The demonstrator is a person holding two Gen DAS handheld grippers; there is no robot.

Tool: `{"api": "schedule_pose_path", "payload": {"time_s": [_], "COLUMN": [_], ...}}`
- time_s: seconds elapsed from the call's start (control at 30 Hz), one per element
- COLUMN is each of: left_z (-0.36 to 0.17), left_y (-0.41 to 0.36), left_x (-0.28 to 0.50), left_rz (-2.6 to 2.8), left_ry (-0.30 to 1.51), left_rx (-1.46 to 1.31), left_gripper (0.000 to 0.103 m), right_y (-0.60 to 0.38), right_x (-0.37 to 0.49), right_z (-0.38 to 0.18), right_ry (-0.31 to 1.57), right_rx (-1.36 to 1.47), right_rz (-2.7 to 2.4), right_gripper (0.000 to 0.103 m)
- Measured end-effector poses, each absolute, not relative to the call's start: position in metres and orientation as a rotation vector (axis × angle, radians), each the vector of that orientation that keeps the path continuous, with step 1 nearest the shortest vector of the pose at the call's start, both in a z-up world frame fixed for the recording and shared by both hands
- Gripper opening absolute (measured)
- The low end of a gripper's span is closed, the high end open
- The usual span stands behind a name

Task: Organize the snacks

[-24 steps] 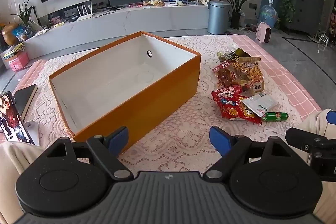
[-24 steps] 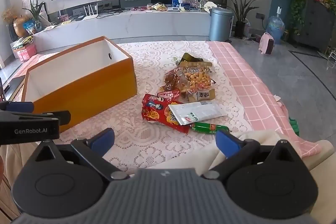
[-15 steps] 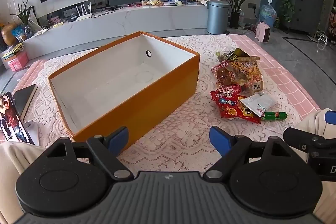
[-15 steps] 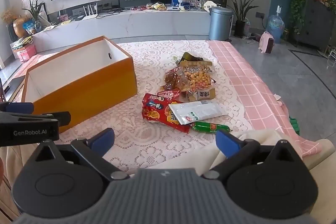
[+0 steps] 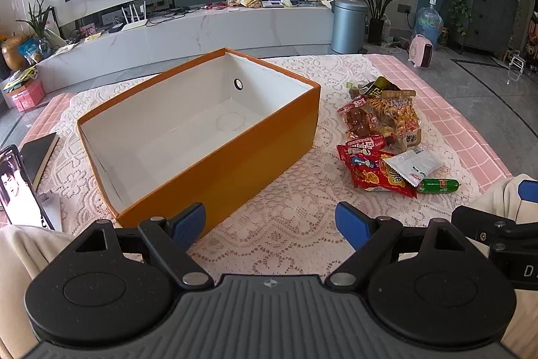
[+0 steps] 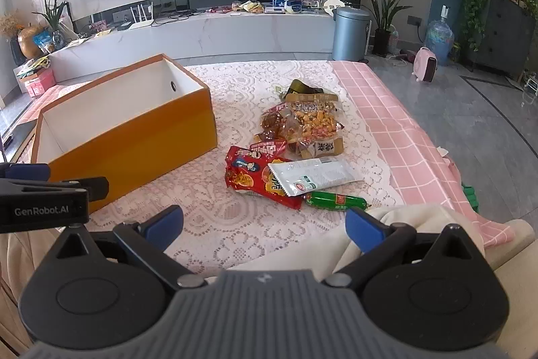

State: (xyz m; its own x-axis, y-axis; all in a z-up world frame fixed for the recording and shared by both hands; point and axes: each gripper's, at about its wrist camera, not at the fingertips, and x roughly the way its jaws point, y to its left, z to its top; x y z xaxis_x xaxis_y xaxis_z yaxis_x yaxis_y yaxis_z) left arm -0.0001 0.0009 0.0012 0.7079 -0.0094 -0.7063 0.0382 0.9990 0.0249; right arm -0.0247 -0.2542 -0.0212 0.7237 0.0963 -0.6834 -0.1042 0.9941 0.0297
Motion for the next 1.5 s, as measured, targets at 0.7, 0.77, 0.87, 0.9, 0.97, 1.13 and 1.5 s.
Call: {"api": "schedule_pose_path", "payload": {"time_s": [0.7,0.77,0.87,0.9,0.97,1.13,1.5], "left_z": [0.0020,0.0018,0.0019,0.0019,0.0020,0.0021,0.0020], "left_y": [0.0015,0.0017,0.0016,0.0017,0.0017,0.0018,0.0020], "left_x": [-0.0003,-0.0006,-0.0005,-0.0004,-0.0005,-0.0005,-0.0007], "left_rz": [-0.024,-0.024,-0.024,-0.024,-0.024,-0.024,-0.024], "left_ry": [0.786,0.786,0.786,0.786,0.786,0.786,0.785], "left_rx": [0.035,0.033,0.034,0.034,0.034,0.034,0.034], "left_gripper": [0.101,0.101,0.101,0.101,0.101,0.101,0.101], "right_y": [-0.2536,-0.2540,-0.2547,-0.2550,-0.2550,-0.2559,-0.2560], "right_x": [-0.0238,-0.0236,-0.0234,-0.0235,-0.0238,-0.0237,-0.0237], "right_z": [-0.0248,-0.0260,-0.0264,-0.0261,-0.0260,-0.0258,-0.0273], "right_ry": [0.770,0.774,0.779,0.780,0.780,0.783,0.788], "right_rx": [-0.005,0.001,0.007,0.008,0.008,0.011,0.014], "right_rz": [0.111,0.111,0.111,0.110,0.110,0.111,0.111], "right_gripper": [0.100,0.100,0.100,0.100,0.100,0.100,0.100]}}
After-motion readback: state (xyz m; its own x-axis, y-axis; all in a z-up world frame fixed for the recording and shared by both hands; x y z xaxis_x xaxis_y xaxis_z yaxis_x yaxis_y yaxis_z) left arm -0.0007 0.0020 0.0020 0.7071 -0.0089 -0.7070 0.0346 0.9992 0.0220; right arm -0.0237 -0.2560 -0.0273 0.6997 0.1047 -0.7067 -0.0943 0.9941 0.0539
